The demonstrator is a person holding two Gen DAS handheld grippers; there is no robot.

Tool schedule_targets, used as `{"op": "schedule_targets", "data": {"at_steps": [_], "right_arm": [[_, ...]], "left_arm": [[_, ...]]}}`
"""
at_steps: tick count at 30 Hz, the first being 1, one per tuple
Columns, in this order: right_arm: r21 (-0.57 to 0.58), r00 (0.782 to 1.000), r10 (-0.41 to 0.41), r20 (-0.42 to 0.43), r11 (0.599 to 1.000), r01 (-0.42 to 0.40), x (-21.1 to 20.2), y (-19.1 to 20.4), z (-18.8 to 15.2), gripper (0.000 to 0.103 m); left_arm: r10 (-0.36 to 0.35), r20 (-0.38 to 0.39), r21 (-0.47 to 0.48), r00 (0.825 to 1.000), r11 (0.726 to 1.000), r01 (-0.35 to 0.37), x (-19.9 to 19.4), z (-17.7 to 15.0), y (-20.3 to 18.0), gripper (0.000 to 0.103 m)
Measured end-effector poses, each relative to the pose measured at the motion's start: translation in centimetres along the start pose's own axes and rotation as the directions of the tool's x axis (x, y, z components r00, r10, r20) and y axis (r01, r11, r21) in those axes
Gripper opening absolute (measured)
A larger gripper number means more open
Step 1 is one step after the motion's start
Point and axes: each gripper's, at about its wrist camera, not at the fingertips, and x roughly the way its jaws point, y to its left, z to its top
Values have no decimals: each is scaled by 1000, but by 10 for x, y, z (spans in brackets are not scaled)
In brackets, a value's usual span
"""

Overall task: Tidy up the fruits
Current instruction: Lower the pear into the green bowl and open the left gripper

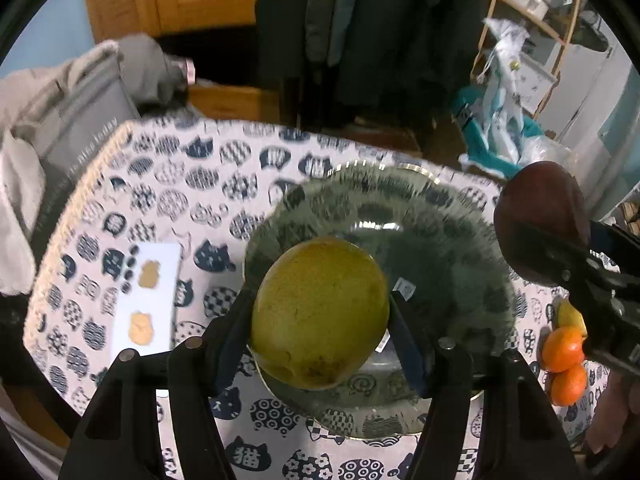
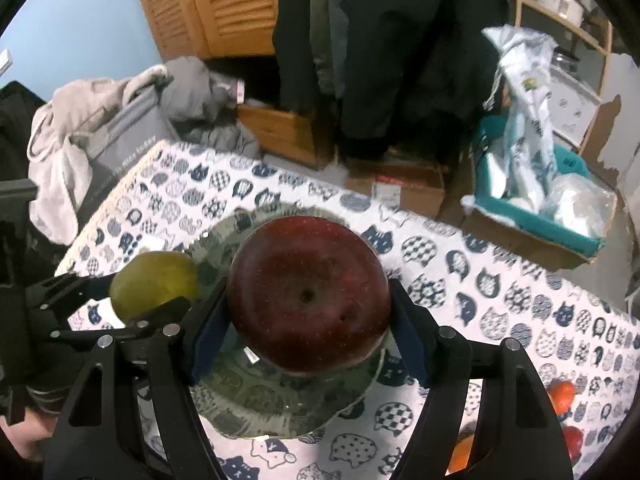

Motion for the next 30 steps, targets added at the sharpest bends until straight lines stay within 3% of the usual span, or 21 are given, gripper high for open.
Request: {"op": "schedule_targets", "data": {"at_steps": [17,26,28,30], "right_arm": [[10,996,-1,-88,1000,2,34,-5,-15,74],[27,995,5,-98,1000,-2,39,-7,-14,74],[32,995,7,-98,999,-4,40,-7,-13,74],[35,995,6,-101,999,-2,41,-7,-12,74]], "left_arm": [[6,-180,6,984,1000,-5,68,-14,-7,67],[5,-204,8,979,1000,-4,70,-15,-10,68],[-5,-176,7,984,1000,6,64,-12,-12,73],[-7,-145,13,989,1000,9,53,-9,-12,85]]}}
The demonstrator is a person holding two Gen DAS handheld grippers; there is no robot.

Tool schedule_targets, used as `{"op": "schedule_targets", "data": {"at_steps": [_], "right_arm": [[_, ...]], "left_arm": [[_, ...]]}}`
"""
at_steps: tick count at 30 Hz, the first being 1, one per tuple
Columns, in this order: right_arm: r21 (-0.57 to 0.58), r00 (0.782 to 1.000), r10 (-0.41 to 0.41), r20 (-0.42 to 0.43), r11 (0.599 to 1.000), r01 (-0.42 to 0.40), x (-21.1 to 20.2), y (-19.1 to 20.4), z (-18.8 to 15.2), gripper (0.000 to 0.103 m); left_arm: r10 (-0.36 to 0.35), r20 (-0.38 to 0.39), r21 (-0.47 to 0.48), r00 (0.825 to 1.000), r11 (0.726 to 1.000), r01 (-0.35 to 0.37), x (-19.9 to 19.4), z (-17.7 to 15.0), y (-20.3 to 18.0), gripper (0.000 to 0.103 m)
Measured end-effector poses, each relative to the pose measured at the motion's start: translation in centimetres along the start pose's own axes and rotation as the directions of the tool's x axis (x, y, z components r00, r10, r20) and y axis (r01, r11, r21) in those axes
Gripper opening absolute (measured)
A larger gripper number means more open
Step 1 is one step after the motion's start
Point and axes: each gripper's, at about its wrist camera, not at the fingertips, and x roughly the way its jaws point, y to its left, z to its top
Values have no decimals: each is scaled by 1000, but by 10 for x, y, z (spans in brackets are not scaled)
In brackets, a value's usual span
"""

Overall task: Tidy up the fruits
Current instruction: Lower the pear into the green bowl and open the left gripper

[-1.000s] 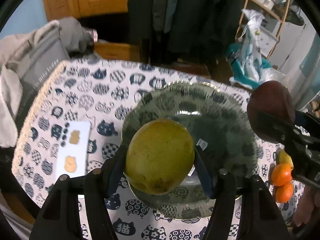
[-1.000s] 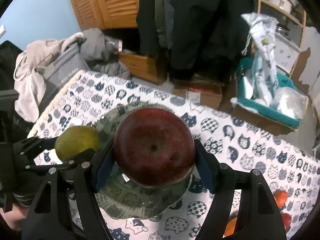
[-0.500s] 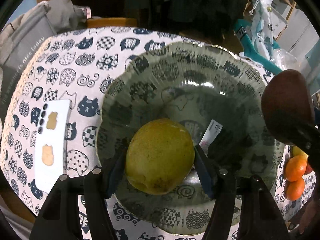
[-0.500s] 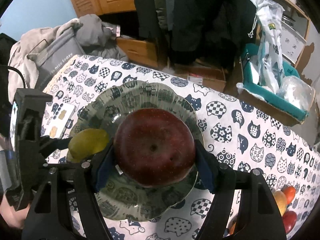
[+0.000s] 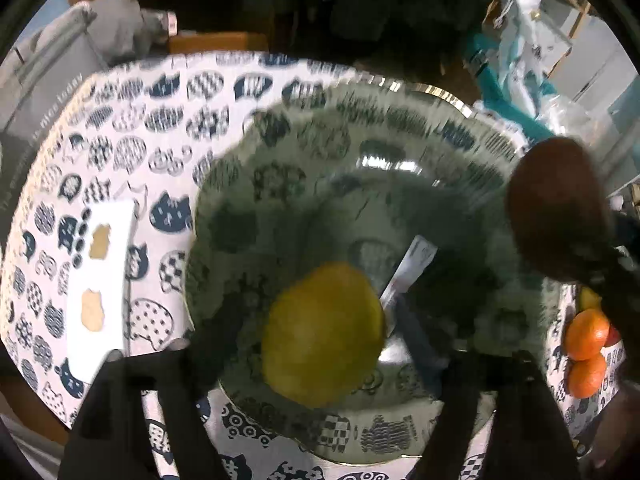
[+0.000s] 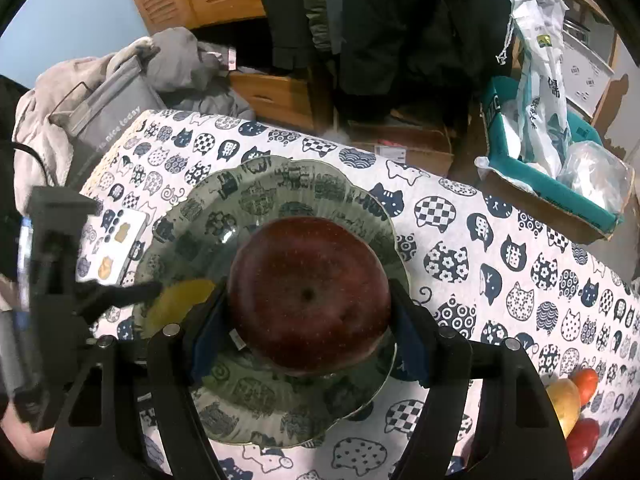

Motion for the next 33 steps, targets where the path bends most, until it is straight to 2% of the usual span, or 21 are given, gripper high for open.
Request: {"op": "schedule_targets", "data": {"at_steps": [2,6,13,20,33], "right_arm": [[6,1000,4,-6,1000,-4,2,0,1,74],[5,1000,9,-21,1000,-9,6,2,3,74],[-23,996,9,-85,1000,-11,24,14,-1,74],[-71,988,-20,-156,997,9,46,28,-13,74],[-126,969,-39,-245,992,8,67,42,-25,75]], "left_arm": [[1,31,7,1000,1000,-1,-12,1,0,85],[1,41,-14,999,1000,-1,-26,-2,10,85],[66,83,-84,994,995,-59,-49,-9,42,85],[79,82,-119,994,991,-69,-54,-16,59,85],[81,82,-122,993,990,-70,-59,-18,62,85]]}}
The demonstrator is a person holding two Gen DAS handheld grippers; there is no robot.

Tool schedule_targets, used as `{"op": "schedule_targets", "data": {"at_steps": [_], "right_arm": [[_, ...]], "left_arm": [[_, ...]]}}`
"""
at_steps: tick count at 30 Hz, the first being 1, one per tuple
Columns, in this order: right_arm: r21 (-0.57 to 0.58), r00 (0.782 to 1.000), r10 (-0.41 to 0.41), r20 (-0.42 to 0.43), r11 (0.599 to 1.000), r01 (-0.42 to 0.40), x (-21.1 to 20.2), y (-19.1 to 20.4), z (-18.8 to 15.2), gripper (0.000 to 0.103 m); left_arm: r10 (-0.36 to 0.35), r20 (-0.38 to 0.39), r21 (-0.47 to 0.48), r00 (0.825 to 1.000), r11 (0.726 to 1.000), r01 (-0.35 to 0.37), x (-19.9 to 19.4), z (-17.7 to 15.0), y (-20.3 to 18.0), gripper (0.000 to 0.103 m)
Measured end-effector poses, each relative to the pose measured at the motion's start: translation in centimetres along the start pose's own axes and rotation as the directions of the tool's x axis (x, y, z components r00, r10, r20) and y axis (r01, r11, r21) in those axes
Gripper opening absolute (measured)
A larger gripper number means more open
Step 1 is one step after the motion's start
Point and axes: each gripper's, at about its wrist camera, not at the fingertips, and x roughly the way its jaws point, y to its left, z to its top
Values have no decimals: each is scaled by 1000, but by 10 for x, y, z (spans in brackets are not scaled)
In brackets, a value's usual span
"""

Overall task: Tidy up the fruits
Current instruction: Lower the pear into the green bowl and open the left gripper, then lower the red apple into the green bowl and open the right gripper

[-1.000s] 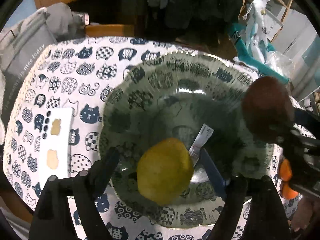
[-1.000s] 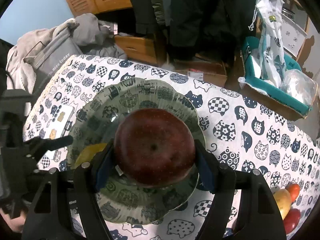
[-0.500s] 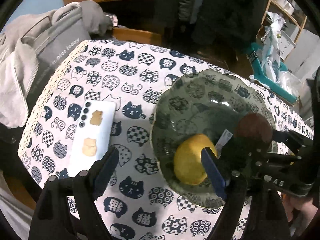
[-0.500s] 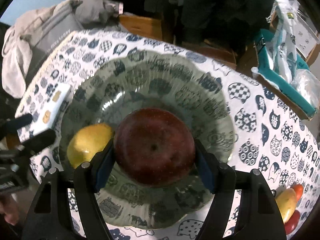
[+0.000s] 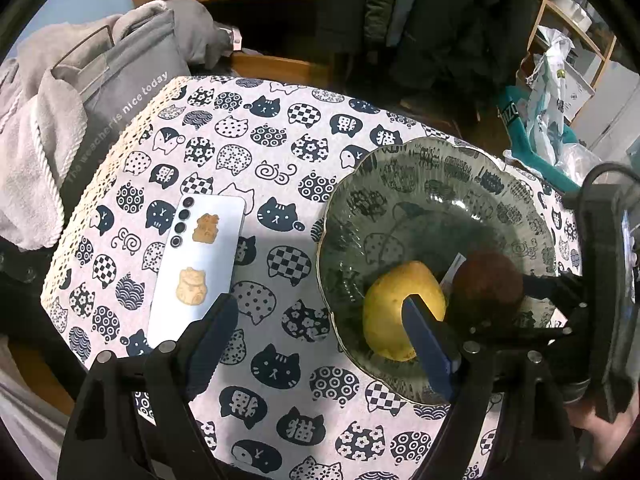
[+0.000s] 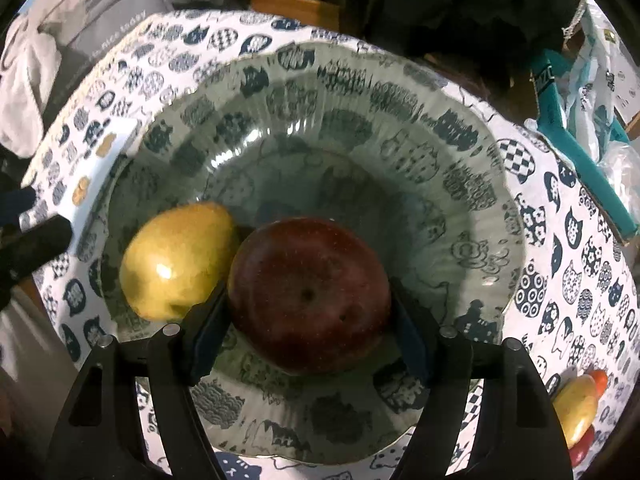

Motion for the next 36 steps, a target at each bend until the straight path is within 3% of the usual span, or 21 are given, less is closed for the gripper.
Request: {"op": "schedule_targets", "data": {"at_steps": [6,22,29,36], "right_arm": [[-17,999,9,52,1000,-8,-12,4,5,83],[65,977,7,212,998,-21,-86,-17,9,83],[112,952,-26,304,994,-8,-133,-36,-1,83],[150,915,-73,398,989,14,-182,-51,-20,83]], "left_arm": [[-8,5,-7,1000,1000,8,-5,1,1,85],[-44,107,-23,993,999,47,-51,11,-1,85],[-94,156,5,983,996,95,-79,13,-16,85],[-135,210,42,968,991,129,-107,14,-32,85]]}}
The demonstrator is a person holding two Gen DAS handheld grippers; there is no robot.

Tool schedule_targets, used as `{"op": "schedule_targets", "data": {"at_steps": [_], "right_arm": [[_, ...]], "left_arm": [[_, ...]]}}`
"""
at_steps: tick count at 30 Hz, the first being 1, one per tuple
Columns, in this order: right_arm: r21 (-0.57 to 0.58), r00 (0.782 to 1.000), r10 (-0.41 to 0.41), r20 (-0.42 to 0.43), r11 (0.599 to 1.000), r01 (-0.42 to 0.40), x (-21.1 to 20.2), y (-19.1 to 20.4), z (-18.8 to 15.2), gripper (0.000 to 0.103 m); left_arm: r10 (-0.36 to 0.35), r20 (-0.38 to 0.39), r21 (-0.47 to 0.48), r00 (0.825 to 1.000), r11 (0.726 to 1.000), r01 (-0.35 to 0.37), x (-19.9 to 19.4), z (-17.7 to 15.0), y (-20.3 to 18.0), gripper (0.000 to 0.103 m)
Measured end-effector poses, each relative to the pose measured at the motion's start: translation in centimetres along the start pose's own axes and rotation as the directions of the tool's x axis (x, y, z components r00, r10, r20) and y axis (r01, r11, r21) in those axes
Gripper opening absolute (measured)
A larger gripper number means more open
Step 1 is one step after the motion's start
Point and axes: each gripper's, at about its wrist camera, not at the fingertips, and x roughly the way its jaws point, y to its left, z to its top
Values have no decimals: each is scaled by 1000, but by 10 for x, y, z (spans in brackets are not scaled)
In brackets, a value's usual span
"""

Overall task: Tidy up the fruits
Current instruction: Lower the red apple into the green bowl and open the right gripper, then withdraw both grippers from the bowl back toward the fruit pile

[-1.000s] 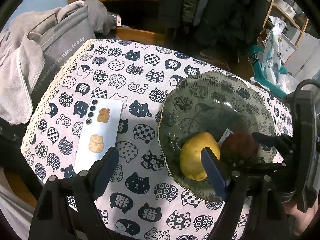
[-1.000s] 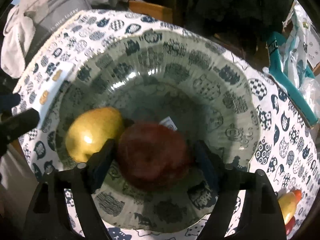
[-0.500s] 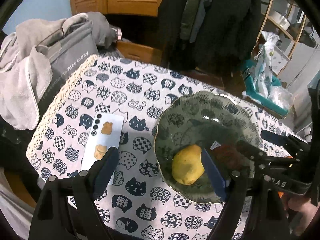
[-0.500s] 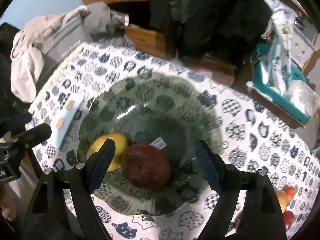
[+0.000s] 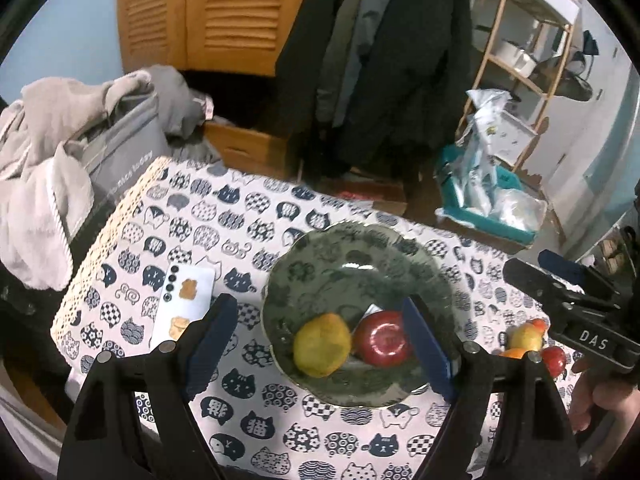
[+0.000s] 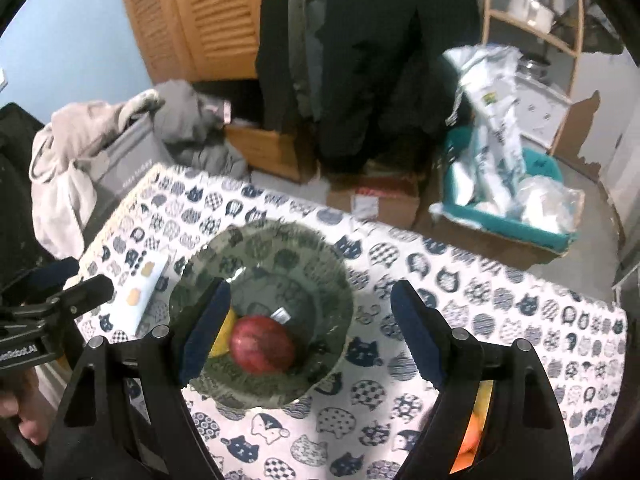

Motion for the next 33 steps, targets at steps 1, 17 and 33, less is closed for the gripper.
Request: {"op": "schedule_targets", "data": {"at_steps": [1,17,33], "right_arm": [[0,1000,-4,12,1000,4,-6,-2,0,83],[48,985,-47,169,998,39,-102,-42,-12,83],[116,948,-214,237,975,191,-162,-109,-50,83]], "left_arm": [[-4,10,8,1000,1000,4,-4,1,-4,85],[-46,85,93,995,995,38,-42,3,-43,88],[-109,103,204,989,975,86,-56,-2,-108,98]]}}
